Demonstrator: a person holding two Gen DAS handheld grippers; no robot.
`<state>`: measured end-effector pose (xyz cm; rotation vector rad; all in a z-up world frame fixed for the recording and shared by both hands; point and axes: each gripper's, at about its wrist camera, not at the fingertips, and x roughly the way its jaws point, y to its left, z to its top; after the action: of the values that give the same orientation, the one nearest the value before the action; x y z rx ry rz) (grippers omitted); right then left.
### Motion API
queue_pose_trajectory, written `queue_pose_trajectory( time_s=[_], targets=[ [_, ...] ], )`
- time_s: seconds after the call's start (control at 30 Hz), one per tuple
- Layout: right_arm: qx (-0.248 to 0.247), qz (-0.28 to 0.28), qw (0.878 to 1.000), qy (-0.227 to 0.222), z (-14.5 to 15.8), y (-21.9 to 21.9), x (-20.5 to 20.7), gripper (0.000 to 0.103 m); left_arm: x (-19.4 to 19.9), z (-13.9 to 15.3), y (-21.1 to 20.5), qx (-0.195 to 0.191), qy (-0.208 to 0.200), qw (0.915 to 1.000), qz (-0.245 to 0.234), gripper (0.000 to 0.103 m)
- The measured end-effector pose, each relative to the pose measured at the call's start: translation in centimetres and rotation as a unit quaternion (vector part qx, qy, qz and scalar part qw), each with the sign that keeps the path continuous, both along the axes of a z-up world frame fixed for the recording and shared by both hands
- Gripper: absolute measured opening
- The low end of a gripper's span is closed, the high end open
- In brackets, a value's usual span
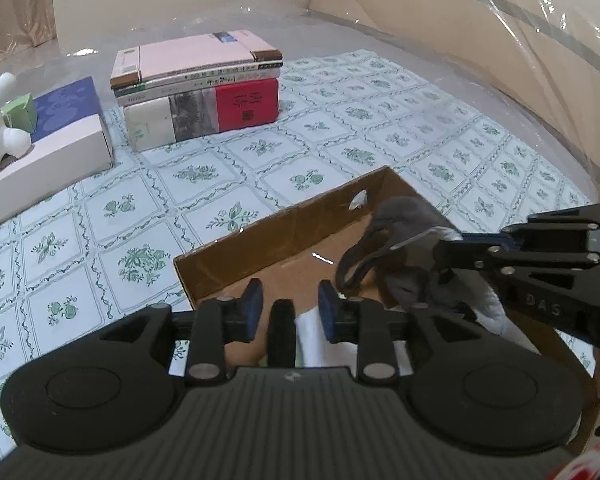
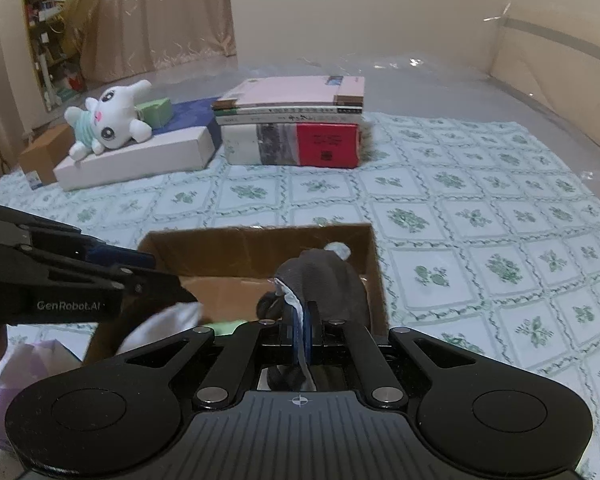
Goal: Organize soft objects
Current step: 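Lower the grey bag into the box with the right gripper while the left lowers the eye mask, then open both grippers to release the bag and eye mask in the box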
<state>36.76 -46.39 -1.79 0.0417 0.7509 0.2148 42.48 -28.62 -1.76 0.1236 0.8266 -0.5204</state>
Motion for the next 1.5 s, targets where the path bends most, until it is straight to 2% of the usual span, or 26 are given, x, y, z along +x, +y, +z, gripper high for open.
queue_pose_trajectory(
  time_s=[0.13, 0.3, 0.37, 0.4, 0.43, 0.47, 0.5, 0.63, 0.87, 1.17, 1.3, 1.37, 1.5],
  targets=[
    [0.008, 0.008, 1.0, -0.005, 0.4, 0.5, 0.3, 0.003, -0.3, 0.7, 1.0, -0.008, -0.006, 0.9998, 0.014, 0.029],
    [0.048, 0.033, 0.998, 0.005, 0.3, 0.8, 0.8, 0.003, -0.9, 1.0, 1.8, -0.005, -0.008, 0.9997, 0.021, 0.032],
    [0.055, 0.024, 0.998, 0.002, 0.4, 0.6, 0.7, 0.012, -1.1, 1.1, 2.1, -0.004, -0.008, 0.9997, 0.022, 0.035],
    [0.054, 0.018, 0.998, 0.0, 0.5, 0.6, 0.6, 0.03, -1.2, 1.1, 2.3, -0.004, -0.007, 0.9997, 0.023, 0.035],
    [0.055, 0.015, 0.998, -0.003, 0.6, 0.5, 0.4, 0.053, -1.3, 1.1, 2.5, -0.003, -0.007, 0.9997, 0.024, 0.035],
    [0.056, 0.013, 0.998, -0.006, 0.8, 0.3, 0.1, 0.059, -1.4, 1.1, 2.6, -0.002, -0.008, 0.9996, 0.025, 0.036],
    [0.057, 0.013, 0.998, -0.009, 0.9, 0.2, -0.2, 0.061, -1.6, 1.1, 2.7, -0.001, -0.009, 0.9996, 0.026, 0.036],
    [0.058, 0.011, 0.998, -0.009, 1.5, -0.1, -1.2, 0.061, -2.1, 1.1, 3.2, -0.001, -0.008, 0.9995, 0.03, 0.04],
    [0.054, -0.002, 0.999, 0.001, 2.2, -0.4, -3.4, 0.061, -3.9, 2.2, 3.5, 0.003, -0.027, 0.9989, 0.039, 0.068],
    [0.058, -0.016, 0.998, 0.001, 4.0, -0.2, -7.0, 0.061, -7.4, 3.9, 3.4, 0.004, -0.042, 0.9978, 0.051, 0.089],
    [0.055, -0.028, 0.998, 0.003, 4.8, -0.1, -8.6, 0.061, -9.0, 4.7, 3.4, 0.002, -0.049, 0.9974, 0.053, 0.095],
    [0.056, -0.036, 0.998, 0.004, 5.1, -0.1, -9.4, 0.064, -9.9, 5.0, 3.4, 0.001, -0.052, 0.997, 0.056, 0.097],
    [0.062, -0.051, 0.997, 0.003, 5.7, -0.1, -11.2, 0.076, -11.8, 5.8, 3.6, -0.011, -0.054, 0.9966, 0.061, 0.099]
  ],
)
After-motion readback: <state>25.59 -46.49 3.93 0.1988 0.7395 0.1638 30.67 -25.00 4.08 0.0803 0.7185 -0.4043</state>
